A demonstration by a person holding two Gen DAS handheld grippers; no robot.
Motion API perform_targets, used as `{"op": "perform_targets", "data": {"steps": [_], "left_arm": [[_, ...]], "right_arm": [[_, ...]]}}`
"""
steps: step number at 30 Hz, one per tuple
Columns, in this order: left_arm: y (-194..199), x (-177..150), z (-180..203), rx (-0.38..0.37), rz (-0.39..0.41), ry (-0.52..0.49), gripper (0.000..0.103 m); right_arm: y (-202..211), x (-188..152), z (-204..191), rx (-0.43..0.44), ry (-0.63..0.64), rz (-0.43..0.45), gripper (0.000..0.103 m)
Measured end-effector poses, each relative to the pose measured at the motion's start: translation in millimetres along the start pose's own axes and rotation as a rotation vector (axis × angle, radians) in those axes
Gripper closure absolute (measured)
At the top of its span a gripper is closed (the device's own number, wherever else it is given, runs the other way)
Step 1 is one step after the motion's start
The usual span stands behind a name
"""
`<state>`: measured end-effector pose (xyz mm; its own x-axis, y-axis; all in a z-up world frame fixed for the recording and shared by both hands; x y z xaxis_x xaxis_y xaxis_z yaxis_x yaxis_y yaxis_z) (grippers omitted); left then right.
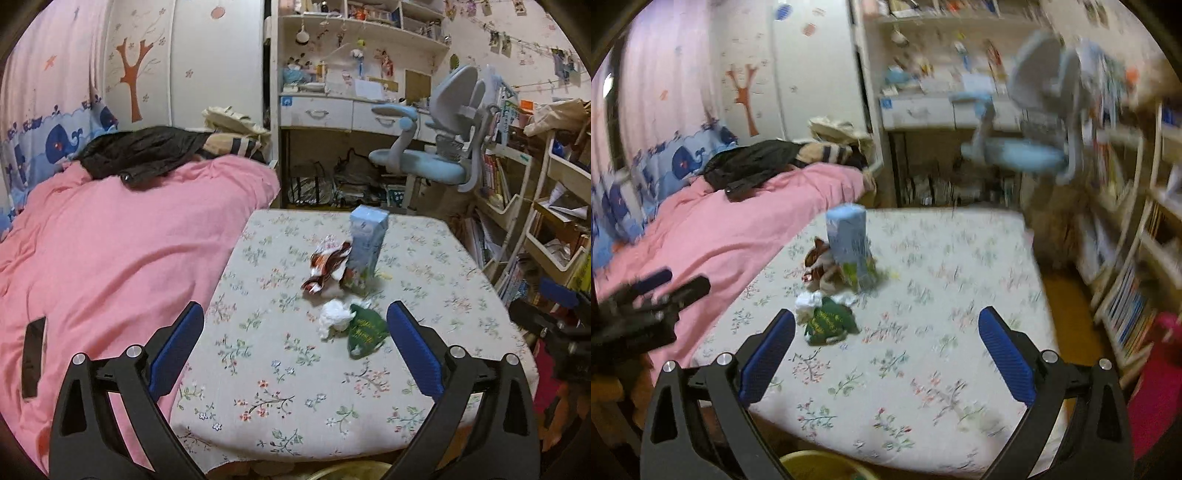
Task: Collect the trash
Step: 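Raise both open tools back over the table toward the remaining trash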
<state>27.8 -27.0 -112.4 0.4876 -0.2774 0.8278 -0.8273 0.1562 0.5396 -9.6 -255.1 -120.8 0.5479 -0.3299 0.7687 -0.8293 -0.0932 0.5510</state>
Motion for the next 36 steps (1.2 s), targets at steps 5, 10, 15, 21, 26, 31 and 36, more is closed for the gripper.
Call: {"op": "perform_targets", "data": {"steps": [5,10,15,21,26,31,36], "left_arm": [[-24,-8,-4,-0.001,-0.067,0.051,0.007],[-30,-12,-1,-0.014,-0.082,0.072,0.007],[-33,-13,2,-0.016,-0.09,0.075,0.007],[-35,-15,1,-0.014,-0.096,0.081,0.007],[-37,-17,-3,-0.01,-0.106,0.097,0.007],[-41,-20,-5,-0.007,-0.117,0.101,0.007],[-45,-20,-8,-0.005,-0.124,0.107,0.007]], "right_arm": [[-6,-1,-5,0.001,0.005,-0.022,0.008],[-11,-3,-9,0.009,0.02,-0.053,0.008],[-14,-4,-11,0.011,0.029,-0.065,0.008],[-17,-6,-11,0.008,0.035,-0.079,0.008],[-19,-7,-12,0.005,0.04,-0.087,0.008],[-21,-9,-13,0.003,0.045,-0.092,0.008],[-24,-9,-16,0.002,0.051,-0.099,0.008]]}}
Point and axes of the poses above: each gripper's, at about its wrist camera, not at the fingertips, and y roughly against the way its jaws point, z to its right, x to its top, the point moved 3 cm from there along -y, roughly the way its jaws point, and after that the axes turned 11 degrees about -y, right-handed, at the moved point
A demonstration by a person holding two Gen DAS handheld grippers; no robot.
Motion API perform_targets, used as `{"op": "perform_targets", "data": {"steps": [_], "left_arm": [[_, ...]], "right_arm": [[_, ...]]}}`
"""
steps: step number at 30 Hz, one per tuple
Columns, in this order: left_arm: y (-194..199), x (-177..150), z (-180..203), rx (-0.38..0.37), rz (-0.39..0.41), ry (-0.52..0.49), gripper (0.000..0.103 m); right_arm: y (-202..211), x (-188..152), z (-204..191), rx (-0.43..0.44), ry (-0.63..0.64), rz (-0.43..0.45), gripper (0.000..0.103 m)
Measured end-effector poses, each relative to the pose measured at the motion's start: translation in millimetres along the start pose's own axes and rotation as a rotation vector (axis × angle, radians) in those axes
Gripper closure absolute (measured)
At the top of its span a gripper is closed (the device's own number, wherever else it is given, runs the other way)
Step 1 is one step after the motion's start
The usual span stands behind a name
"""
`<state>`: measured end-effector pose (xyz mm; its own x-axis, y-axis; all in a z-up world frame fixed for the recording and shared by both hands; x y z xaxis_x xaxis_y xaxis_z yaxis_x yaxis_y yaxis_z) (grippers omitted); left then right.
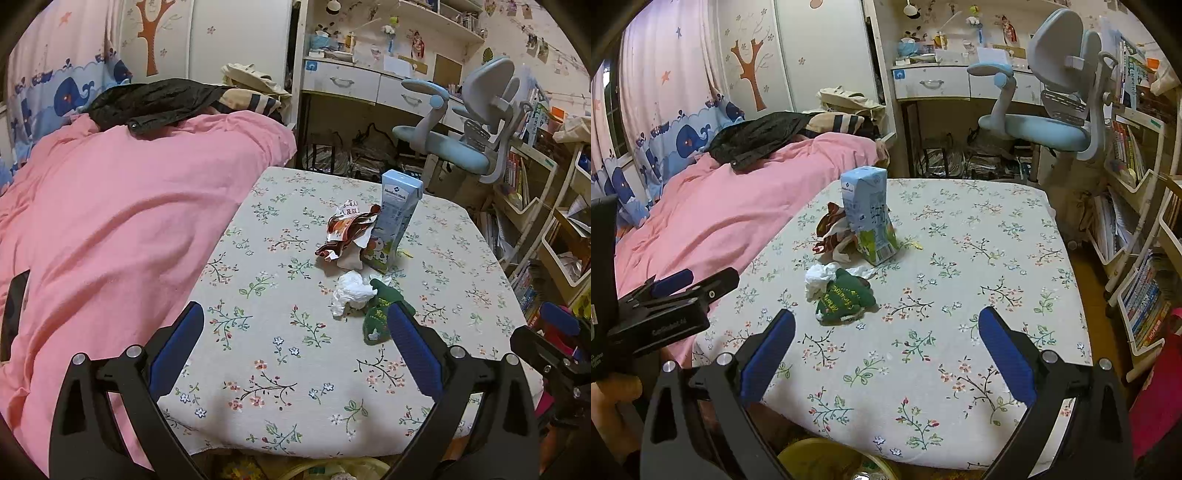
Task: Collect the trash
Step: 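Raise both open tools back over the table toward the remaining trash, then grasp a white tissue with the left tool while the right grasps the green pouch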
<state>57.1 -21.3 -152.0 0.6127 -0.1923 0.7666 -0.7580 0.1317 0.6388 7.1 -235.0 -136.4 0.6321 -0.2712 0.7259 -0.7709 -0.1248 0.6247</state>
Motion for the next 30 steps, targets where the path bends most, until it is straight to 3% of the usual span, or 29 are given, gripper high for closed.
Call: {"op": "perform_targets", "data": {"steps": [14,19,30], "left_arm": [[-8,3,-4,-0.007,-0.009,0.01,0.007],[-21,13,-4,-0.004,-0.021,-0.061,0.007],[-64,20,1,-0.04,-0.092,-0.114,0.007]], "right_arm": [[-11,-2,-5,0.001,0.017,-0.027,0.008],[-20,-4,-3,0.001,0.01,-0.059,0.008],[-44,-10,-13,0.002,0.031,-0.121,0.008]]}}
Point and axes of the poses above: each gripper's, at about its wrist camera, not at the fingertips, and y roughly against the way its jaws point, z to its right, x to its top, the point moved 3 cm from there along -y, roughly the way its jaws point, and after that the axes turned 11 degrees about -y, right-handed, at the moved point
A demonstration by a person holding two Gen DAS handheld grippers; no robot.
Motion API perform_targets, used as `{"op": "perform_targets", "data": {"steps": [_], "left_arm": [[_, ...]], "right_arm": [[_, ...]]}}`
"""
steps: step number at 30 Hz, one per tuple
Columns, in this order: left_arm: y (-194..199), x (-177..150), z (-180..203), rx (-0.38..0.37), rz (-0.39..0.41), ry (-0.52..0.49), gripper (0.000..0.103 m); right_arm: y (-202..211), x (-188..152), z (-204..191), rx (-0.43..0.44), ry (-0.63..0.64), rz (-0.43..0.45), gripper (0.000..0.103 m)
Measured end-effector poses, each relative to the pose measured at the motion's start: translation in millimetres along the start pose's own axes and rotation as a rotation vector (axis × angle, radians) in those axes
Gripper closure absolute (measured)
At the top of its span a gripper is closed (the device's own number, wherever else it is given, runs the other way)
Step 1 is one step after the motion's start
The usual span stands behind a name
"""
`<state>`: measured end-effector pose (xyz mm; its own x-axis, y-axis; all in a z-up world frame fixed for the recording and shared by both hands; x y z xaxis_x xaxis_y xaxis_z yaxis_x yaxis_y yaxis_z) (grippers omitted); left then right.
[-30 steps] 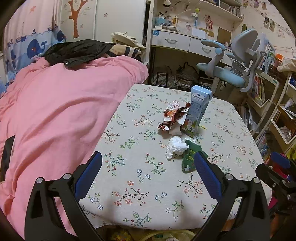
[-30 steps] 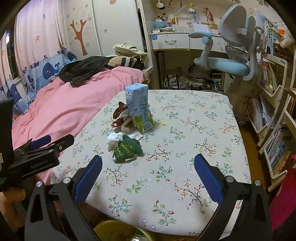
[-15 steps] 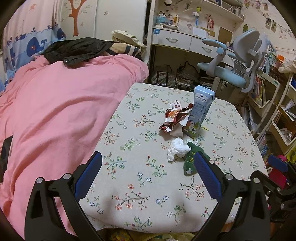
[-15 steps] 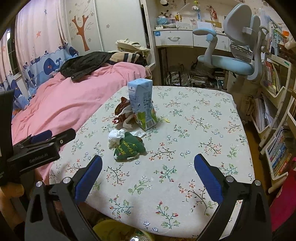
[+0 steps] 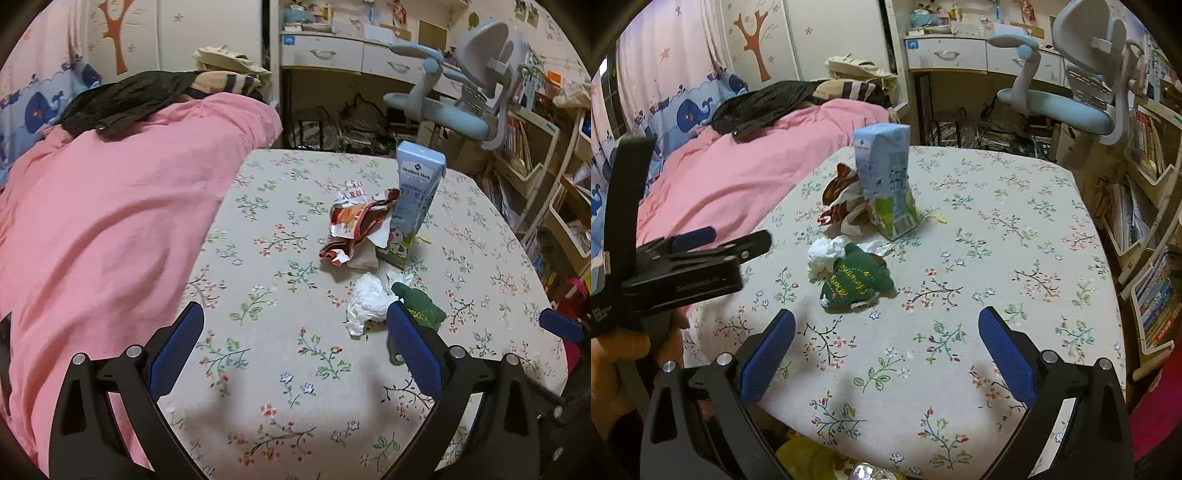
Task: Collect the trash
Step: 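Grasp a white tissue with the left tool while the right grasps the green pouch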
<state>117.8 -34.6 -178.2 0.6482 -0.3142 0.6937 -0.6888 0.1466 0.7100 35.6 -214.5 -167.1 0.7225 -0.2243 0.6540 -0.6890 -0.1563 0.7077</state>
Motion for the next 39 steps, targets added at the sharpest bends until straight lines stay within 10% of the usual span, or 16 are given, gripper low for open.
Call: {"op": "perform_targets", "data": {"steps": [19,28,32,39], "left_arm": [[-49,16,14,-0.151,-0.064,-0.025,0.011],[-78,15,29,-0.244,-0.138,-0.037,0.038],[-86,14,32,-0.282,-0.162,-0.048,0.086],[-71,23,13,-0.219,-0.138,-0.054,0.09]], "right_arm": [[-46,4,-7,-0.019,0.004,-0.092,0.007],[-54,5,-2,-0.042,0.002,-0.111,0.008],[-61,6,-5,-0.037,0.007,-0.121,0.008],[-68,13,-10,-0.015,0.002,-0.107,0.008]]}}
Point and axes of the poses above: each gripper's, at about its wrist camera, not at the fingertips, and y roughly against the way its jaws point, z to its right, x to its top, the point moved 3 cm from there along -y, roughly the way its jaws point, and after that the axes turned 11 degrees about -y, right-handed, at the moved point
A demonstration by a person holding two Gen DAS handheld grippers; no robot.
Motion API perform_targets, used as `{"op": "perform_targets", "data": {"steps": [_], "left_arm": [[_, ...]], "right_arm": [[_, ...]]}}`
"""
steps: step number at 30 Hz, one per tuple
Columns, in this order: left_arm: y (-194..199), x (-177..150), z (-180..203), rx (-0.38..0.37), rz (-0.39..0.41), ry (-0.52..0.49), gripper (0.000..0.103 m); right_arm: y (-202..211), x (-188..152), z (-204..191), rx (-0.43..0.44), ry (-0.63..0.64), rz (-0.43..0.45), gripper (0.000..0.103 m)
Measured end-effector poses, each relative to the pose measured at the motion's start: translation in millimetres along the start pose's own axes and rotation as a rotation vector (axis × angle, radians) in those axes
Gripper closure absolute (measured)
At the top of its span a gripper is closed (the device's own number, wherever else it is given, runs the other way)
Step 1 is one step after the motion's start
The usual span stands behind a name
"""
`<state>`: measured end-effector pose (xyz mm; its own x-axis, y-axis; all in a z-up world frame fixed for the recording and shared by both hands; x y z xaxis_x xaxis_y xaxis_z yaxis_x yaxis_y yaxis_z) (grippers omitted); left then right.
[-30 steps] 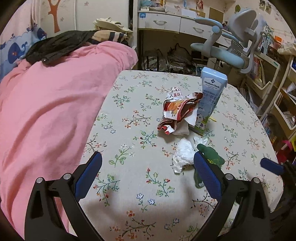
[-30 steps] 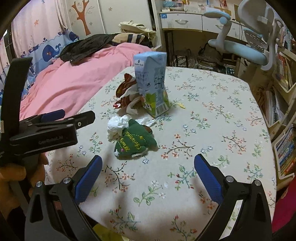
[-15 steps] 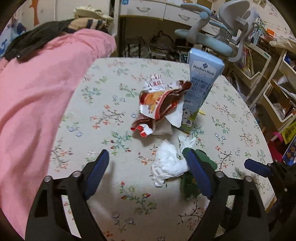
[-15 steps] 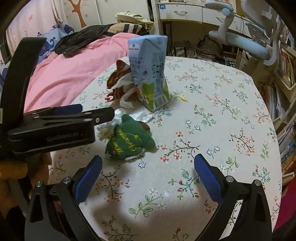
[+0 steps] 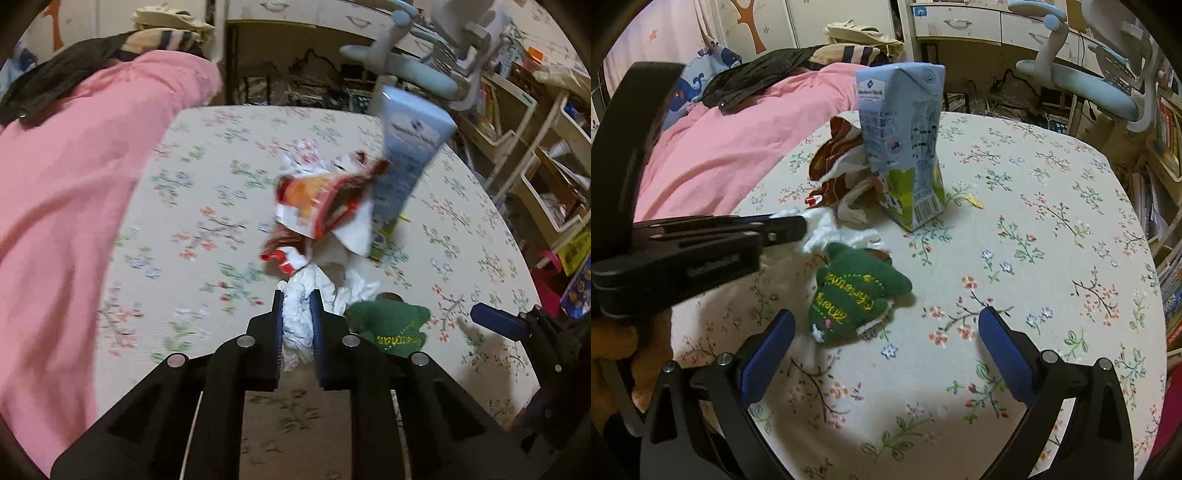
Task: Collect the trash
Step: 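Grasp a white tissue with the left tool while the right grasps the green pouch, then lift the tissue and green pouch and carry both down over the yellow bin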
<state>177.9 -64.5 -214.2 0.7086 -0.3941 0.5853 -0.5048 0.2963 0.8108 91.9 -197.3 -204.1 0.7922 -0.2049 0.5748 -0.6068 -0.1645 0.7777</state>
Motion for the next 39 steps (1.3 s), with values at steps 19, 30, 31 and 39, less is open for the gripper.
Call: {"op": "perform_targets", "data": {"steps": [19,30,31,39], "left_arm": [[24,-12,-33,0.058,-0.006,0.087,0.09],[70,-11,-28,0.062,0.158,0.086,0.09],[73,-11,-27,0.064,0.166,0.084,0.09],[91,-19,-17,0.065,0.206,0.07,0.09]], "right_arm": [[-25,3,-14,0.006,0.045,-0.032,0.046],[10,4,0,0.095,-0.036,0.028,0.055],[14,2,2,0.1,-0.045,0.035,0.055],[35,-4,5,0.137,-0.083,0.073,0.055]]}}
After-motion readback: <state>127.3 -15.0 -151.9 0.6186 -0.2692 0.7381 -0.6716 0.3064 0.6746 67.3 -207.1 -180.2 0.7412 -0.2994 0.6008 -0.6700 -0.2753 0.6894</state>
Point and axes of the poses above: each gripper's, at about its wrist camera, not at the fingertips, and y roughly against the way its jaws point, z to its right, x to its top, the point moved 3 cm from there along -y, roughly the way its jaws point, and after that the axes turned 11 degrees about -y, right-handed, at the moved point
